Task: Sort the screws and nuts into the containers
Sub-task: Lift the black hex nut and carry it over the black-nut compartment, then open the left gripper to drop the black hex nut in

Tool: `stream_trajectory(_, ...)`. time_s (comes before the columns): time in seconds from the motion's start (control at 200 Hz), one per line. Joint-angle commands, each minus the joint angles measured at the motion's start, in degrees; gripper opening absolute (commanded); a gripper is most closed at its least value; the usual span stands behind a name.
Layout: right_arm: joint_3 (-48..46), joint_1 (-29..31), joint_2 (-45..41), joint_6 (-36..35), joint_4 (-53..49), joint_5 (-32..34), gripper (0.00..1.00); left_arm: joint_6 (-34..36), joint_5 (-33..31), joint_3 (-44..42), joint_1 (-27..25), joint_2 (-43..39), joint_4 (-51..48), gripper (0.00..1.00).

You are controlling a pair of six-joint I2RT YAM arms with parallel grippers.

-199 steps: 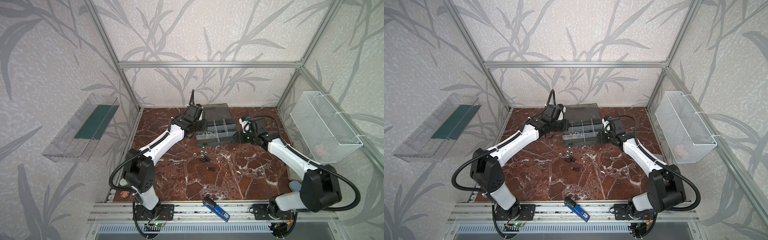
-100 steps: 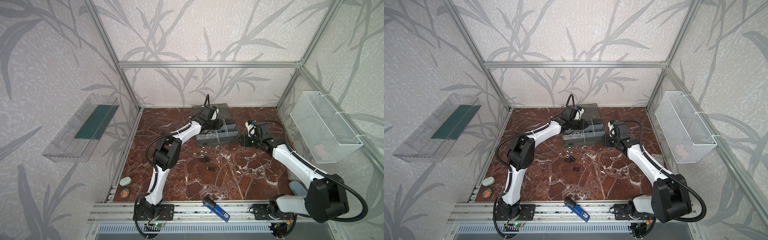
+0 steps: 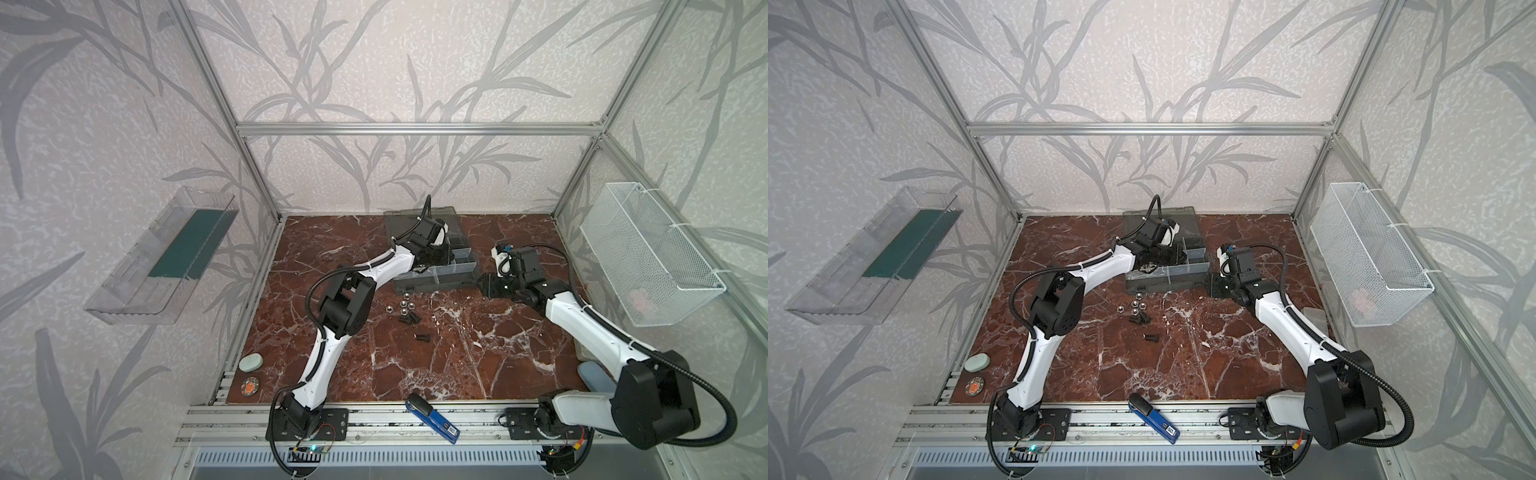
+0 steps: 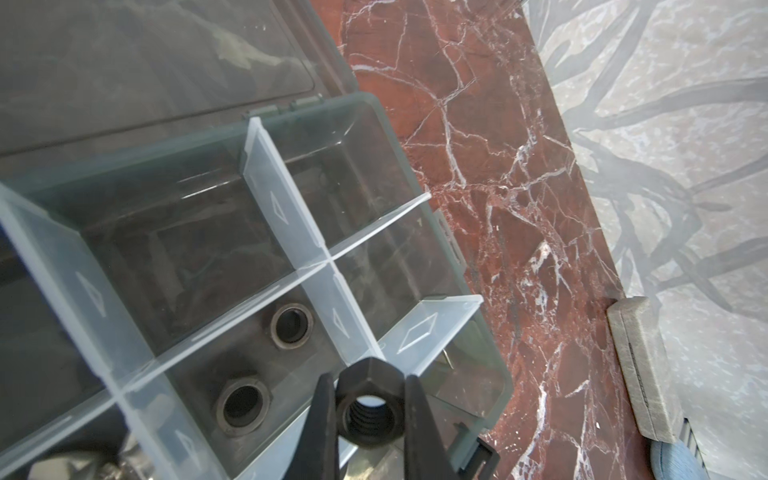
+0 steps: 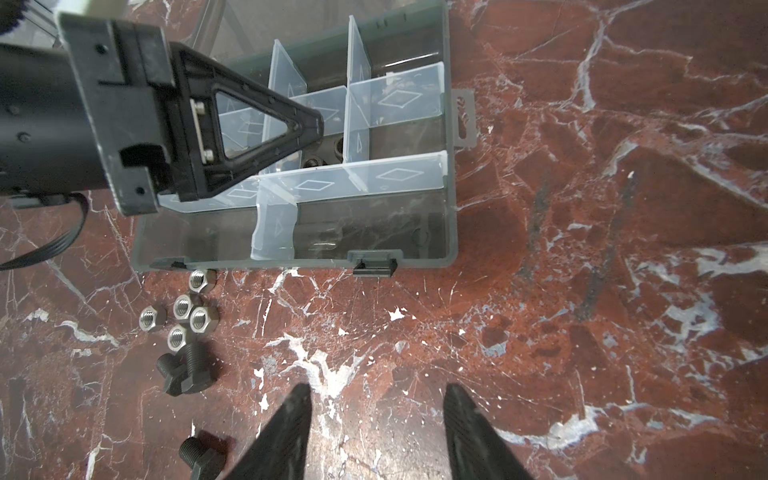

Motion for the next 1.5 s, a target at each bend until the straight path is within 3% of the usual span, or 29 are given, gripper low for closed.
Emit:
stream_trajectory(0.0,-0.4,-0.3,-1.9,0.3,0.2,0.1,0.53,-0.4,-1.2,1.1,0.0,0.1,-0.3,0.00)
stream_trajectory(0.425,-1.0,-0.3,-2.4,0.4,0.1,-0.7,0.53,0.7,-3.9,2.1,0.0,0.9,-3.1,0.00)
stream_trajectory(0.575,-1.3,-0.3,-2.8,0.2,0.1,-0.7,0.53,0.5,-3.9,2.2,0.0,0.7,-3.1,0.24)
stream_trajectory(0.785,-1.1,-0.3,-2.9,-0.1,0.0,-1.6,0.53,0.5,-4.0,2.1,0.1,-0.4,-3.1,0.45)
stream_trajectory(0.99,-1.2,-0.4,-3.6,-1.1,-0.2,-2.5,0.53,0.9,-4.0,1.4,0.3,-3.4,-3.8,0.53)
stream_trajectory(1.175,-0.4,-0.3,-2.9,-2.8,0.1,-8.4,0.53,-1.3,-2.1,-8.1,1.4,-13.8,2.0,0.55)
stream_trajectory(1.5,0.2,1.9,1.4,-4.5,2.0,-15.9,0.54,-3.7,-3.3,-27.8,3.0,-32.5,-0.2,0.62)
